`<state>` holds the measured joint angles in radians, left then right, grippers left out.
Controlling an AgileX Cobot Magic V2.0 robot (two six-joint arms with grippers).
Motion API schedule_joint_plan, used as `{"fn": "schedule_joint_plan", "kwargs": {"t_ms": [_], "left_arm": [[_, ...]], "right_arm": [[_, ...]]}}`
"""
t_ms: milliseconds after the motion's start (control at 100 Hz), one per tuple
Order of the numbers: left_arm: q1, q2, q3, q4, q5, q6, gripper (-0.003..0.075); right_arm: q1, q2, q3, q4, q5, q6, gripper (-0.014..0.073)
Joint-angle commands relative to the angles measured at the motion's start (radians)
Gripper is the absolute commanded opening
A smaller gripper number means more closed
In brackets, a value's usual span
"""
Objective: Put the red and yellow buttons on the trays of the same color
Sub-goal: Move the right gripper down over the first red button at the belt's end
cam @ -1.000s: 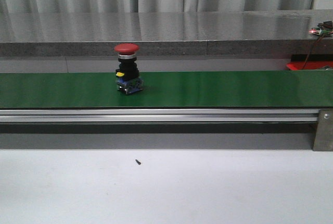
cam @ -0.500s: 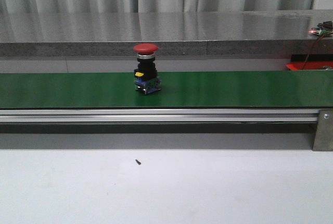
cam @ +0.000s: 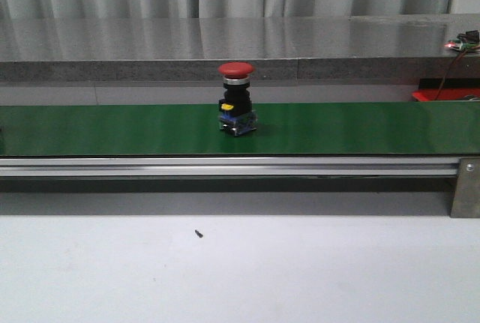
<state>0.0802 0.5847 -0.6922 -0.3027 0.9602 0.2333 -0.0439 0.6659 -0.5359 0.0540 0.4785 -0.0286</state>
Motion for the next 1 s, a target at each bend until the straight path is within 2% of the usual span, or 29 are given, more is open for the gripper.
{"fn": "schedule_joint_plan", "kwargs": {"t_ms": [0,180,300,440,570,670,740,990], "left_arm": [[-0.008,0.002,-0.027,-0.028,-0.052,-0.002,-0.0019],[-0.008,0.002,-0.027,-0.028,-0.052,-0.002,-0.0020],[-0.008,0.002,-0.027,-0.028,-0.052,-0.002,-0.0020],[-0.008,0.002,-0.027,-0.028,-0.052,-0.002,-0.0020],[-0.008,0.002,-0.027,-0.028,-0.052,-0.002,-0.0020],[-0.008,0.002,-0.027,-0.028,-0.052,-0.002,-0.0020],[-0.008,0.002,-0.027,-0.028,-0.052,-0.002,-0.0020],[-0.008,0.002,-0.027,-0.028,-0.052,-0.002,-0.0020]], "right_arm": [[0.001,0.077,-0.118,-0.003,-0.010,-0.007,-0.0057],[0.028,0.226,-0.284,-0.003,0.107,-0.019,-0.0052],[0.092,0.341,-0.393,-0.002,0.183,-0.028,0.0003],[0.169,0.467,-0.514,-0.002,0.248,-0.046,0.0178],[0.230,0.574,-0.628,-0.001,0.292,-0.050,0.0435],[0.262,0.658,-0.714,0.001,0.365,-0.050,0.0567],[0.281,0.717,-0.773,0.004,0.417,-0.060,0.0597],[0.324,0.915,-0.959,0.074,0.562,-0.190,0.0594]]}}
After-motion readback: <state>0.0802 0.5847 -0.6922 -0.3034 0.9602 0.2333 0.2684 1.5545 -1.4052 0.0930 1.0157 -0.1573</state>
